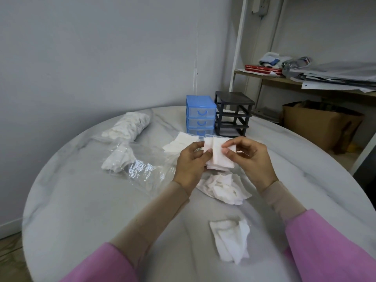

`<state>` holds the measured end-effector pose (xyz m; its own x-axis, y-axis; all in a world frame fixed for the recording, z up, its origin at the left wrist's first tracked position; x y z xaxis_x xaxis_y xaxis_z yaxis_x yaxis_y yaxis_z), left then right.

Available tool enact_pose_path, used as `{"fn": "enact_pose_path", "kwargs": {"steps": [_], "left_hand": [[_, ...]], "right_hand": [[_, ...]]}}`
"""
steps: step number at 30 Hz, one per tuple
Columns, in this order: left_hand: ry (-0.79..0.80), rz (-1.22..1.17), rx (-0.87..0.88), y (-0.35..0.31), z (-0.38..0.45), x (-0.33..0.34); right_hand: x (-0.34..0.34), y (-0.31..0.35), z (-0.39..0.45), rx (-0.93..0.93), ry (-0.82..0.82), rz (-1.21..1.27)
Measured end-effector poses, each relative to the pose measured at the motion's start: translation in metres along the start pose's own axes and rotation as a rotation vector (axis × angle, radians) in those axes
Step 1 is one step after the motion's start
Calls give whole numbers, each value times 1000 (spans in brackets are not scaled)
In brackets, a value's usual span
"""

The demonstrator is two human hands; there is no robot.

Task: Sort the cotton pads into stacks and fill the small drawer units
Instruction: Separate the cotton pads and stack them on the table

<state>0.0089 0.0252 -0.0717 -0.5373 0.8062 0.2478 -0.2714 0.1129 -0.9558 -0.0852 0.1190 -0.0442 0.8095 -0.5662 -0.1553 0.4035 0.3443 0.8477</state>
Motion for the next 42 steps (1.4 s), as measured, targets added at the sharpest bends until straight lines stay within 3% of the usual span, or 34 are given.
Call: {"fn": "enact_pose_path", "kwargs": {"steps": [5,11,20,26,42], "left_hand": [[41,86,20,0,0,3],[94,116,23,-2,-2,8],[21,29,-74,-1,-2,8],[2,-62,-136,-1,-4,4],[109,62,66,-14,-5,8]], "right_hand": [[-8,-3,0,-29,-35,-134],[-6,0,-1,-23,-54,-112],[-6,1,-2,-57,-18,-274],[-8,4,-2,-51,-48,-234],[-6,12,-3,-177,-34,-315]]}}
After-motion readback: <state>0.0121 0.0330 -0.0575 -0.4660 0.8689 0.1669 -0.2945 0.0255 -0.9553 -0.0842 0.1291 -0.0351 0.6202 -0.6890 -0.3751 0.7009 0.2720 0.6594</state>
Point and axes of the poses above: each hand's wrist, its own z-axis towards the middle knuckle, its own x-axis out of the palm, y = z × x, the point moved 6 cm from there along z, towards the middle knuckle, and after that the axes turned 8 degrees about y, right-handed, at the moved point
